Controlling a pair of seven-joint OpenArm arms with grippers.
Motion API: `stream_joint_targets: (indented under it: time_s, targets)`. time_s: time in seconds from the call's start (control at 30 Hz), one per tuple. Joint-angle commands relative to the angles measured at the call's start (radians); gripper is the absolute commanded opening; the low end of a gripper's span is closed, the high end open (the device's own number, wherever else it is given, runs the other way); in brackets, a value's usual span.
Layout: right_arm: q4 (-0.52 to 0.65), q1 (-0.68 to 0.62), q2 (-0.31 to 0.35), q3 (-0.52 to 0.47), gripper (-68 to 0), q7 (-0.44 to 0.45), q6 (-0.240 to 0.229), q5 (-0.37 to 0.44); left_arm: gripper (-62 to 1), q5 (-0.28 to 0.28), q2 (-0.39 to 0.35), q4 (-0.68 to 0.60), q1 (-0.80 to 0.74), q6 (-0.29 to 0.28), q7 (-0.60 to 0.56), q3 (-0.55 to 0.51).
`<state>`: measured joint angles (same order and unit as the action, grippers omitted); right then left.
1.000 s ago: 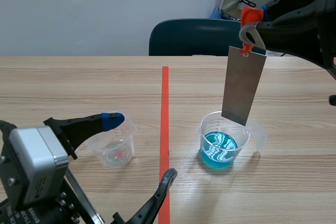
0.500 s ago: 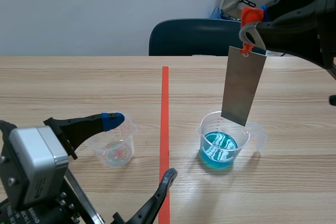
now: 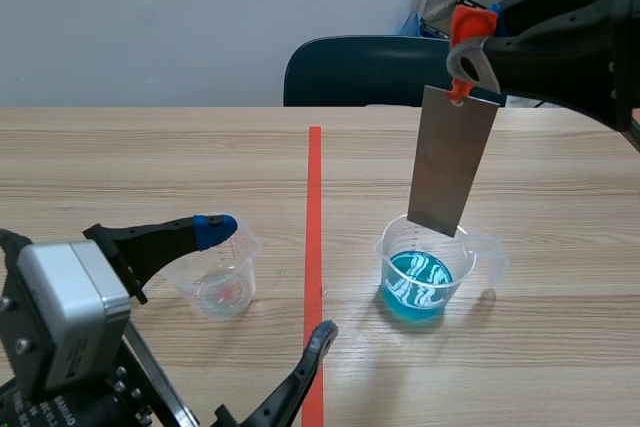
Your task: Do the redox reaction experiment
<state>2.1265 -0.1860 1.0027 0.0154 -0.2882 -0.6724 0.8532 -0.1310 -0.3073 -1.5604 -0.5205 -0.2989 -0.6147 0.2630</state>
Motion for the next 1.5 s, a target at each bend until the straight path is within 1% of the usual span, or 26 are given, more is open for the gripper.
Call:
stream_joint_targets:
  time_s: [0.0, 0.13, 0.17, 0.33, 0.4, 0.47, 0.6, 0.9, 1.1, 1.27, 1.33, 1.47]
  targets:
    - [-0.026, 0.014, -0.014, 0.006, -67.1, 0.022, -0.013, 0.002, 1.4, 0.006, 0.002, -0.019, -0.003, -0.002, -0.014, 0.004]
    - [-0.076, 0.015, -0.062, 0.008, -67.1, 0.037, -0.067, -0.029, 1.4, 0.006, 0.002, -0.019, -0.003, -0.002, -0.014, 0.004]
    - [-0.089, 0.015, -0.073, 0.008, -67.1, 0.045, -0.073, -0.041, 1.4, 0.006, 0.002, -0.019, -0.003, -0.002, -0.014, 0.004]
    - [-0.14, 0.017, -0.102, 0.016, -67.1, 0.08, -0.073, -0.09, 1.4, 0.006, 0.002, -0.019, -0.003, -0.002, -0.014, 0.004]
    - [-0.159, 0.02, -0.114, 0.026, -67.1, 0.097, -0.073, -0.1, 1.4, 0.006, 0.002, -0.019, -0.003, -0.002, -0.014, 0.004]
    - [-0.179, 0.027, -0.13, 0.042, -67.1, 0.114, -0.073, -0.127, 1.4, 0.006, 0.002, -0.019, -0.003, -0.002, -0.014, 0.004]
    - [-0.232, 0.059, -0.159, 0.09, -67.1, 0.127, -0.073, -0.163, 1.4, 0.006, 0.002, -0.019, -0.003, -0.002, -0.014, 0.004]
    - [-0.361, 0.141, -0.228, 0.222, -67.1, 0.195, -0.073, -0.27, 1.4, 0.006, 0.002, -0.019, -0.003, -0.002, -0.014, 0.004]
    - [-0.435, 0.172, -0.27, 0.276, -67.1, 0.246, -0.073, -0.357, 1.4, 0.006, 0.002, -0.019, -0.003, -0.002, -0.014, 0.004]
    - [-0.481, 0.172, -0.289, 0.282, -67.1, 0.296, -0.073, -0.441, 1.4, 0.006, 0.002, -0.019, -0.003, -0.002, -0.014, 0.004]
    - [-0.497, 0.172, -0.288, 0.287, -67.1, 0.322, -0.073, -0.466, 1.4, 0.006, 0.002, -0.019, -0.003, -0.002, -0.014, 0.004]
    - [-0.513, 0.169, -0.288, 0.288, -67.1, 0.338, -0.073, -0.503, 1.4, 0.006, 0.002, -0.019, -0.003, -0.002, -0.014, 0.004]
